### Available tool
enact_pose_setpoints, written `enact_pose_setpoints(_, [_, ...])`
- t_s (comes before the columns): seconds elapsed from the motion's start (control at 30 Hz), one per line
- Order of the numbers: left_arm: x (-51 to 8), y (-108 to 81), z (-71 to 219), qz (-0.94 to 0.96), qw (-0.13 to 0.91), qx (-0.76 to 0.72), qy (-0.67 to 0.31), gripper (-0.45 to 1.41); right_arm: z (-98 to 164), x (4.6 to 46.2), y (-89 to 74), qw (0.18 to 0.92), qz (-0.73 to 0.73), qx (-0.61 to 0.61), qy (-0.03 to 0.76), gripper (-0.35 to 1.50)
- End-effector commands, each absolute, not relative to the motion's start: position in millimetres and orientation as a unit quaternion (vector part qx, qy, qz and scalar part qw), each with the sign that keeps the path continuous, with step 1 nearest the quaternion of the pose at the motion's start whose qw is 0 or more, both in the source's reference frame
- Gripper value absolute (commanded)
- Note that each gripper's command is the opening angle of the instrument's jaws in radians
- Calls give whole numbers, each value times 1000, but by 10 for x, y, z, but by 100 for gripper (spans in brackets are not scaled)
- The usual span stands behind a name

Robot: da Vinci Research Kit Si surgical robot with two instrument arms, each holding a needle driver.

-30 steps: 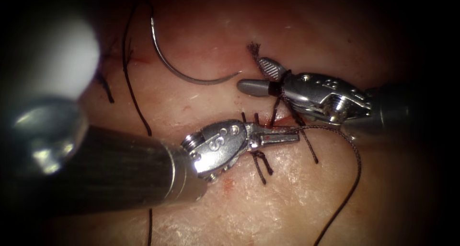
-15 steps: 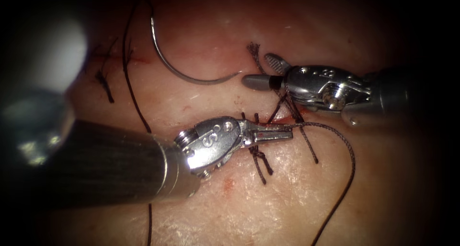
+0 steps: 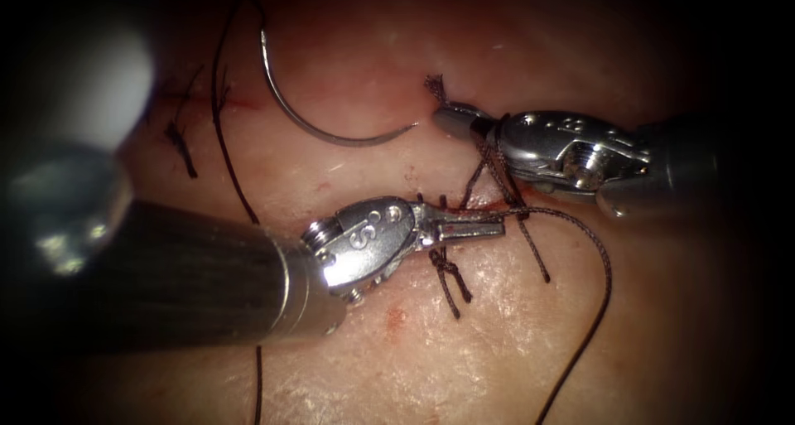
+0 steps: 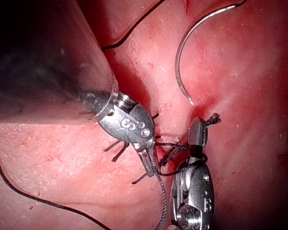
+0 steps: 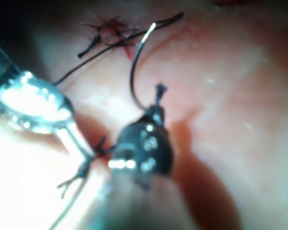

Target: Wound Closure

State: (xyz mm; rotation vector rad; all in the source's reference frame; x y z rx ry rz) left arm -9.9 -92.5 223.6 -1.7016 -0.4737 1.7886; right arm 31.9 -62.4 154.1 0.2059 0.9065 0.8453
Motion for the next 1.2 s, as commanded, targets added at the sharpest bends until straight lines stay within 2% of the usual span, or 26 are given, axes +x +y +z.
enact_pose_setpoints(0.03, [-102,-931,2242,677,310,-642,-182,-45,1542,319,-638,810,391,102,425,-35])
enact_pose_setpoints(0.23, [-78,-906,2250,682,315,-634,-183,-45,1523,272,-667,807,377,100,444,-35])
enact_pose_setpoints(0.43, [-51,-868,2266,690,324,-622,-180,-45,1509,243,-692,801,368,104,461,-35])
enact_pose_setpoints(1.2, [-26,-722,2290,717,320,-596,-167,-45,1501,220,-752,815,291,127,484,-35])
